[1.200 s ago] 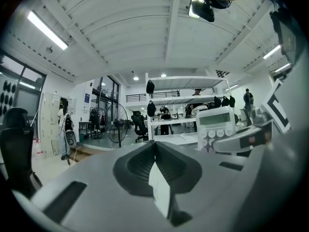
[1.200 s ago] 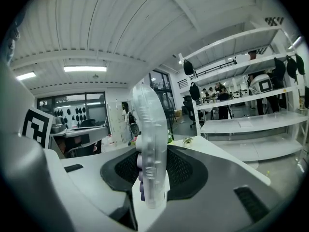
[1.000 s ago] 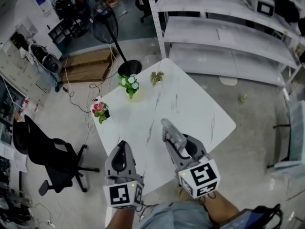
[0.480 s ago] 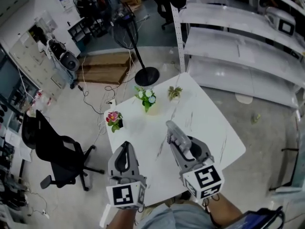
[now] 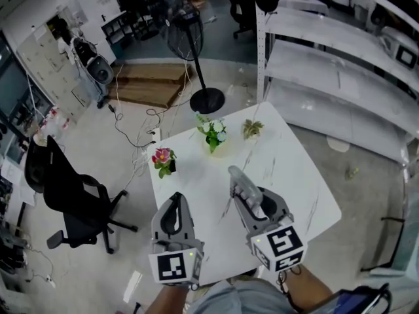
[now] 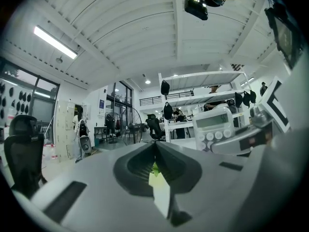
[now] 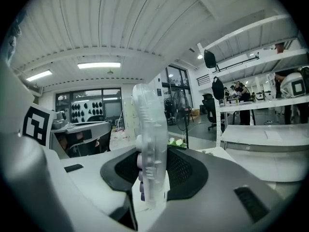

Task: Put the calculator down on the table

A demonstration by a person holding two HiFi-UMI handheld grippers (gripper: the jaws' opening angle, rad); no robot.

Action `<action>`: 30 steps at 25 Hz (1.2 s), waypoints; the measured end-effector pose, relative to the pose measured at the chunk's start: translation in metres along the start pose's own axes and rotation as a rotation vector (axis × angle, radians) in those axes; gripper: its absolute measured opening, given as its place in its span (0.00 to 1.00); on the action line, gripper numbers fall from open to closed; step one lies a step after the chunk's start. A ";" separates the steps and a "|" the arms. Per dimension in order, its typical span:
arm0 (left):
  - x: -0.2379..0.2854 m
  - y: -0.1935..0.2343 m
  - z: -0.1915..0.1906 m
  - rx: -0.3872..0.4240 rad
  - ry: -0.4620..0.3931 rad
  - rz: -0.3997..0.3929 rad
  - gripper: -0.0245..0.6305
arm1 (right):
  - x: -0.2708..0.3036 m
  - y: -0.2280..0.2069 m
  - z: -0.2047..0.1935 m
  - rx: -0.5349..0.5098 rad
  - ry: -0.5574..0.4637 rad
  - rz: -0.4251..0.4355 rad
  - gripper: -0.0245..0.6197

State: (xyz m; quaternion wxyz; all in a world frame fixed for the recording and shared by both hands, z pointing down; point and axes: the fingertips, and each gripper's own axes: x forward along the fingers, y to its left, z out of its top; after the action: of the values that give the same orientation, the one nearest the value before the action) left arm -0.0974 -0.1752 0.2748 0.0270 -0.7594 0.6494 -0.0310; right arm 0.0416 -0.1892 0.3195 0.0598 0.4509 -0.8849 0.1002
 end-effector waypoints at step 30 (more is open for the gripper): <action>0.014 0.069 -0.118 -0.114 0.185 0.005 0.05 | 0.085 0.039 -0.154 0.110 0.365 0.035 0.26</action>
State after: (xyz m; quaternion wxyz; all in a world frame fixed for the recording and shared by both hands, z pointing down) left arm -0.1728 -0.1998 0.3870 -0.0763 -0.7521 0.6515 -0.0638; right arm -0.0379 -0.1980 0.4807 0.1925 0.4123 -0.8604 0.2297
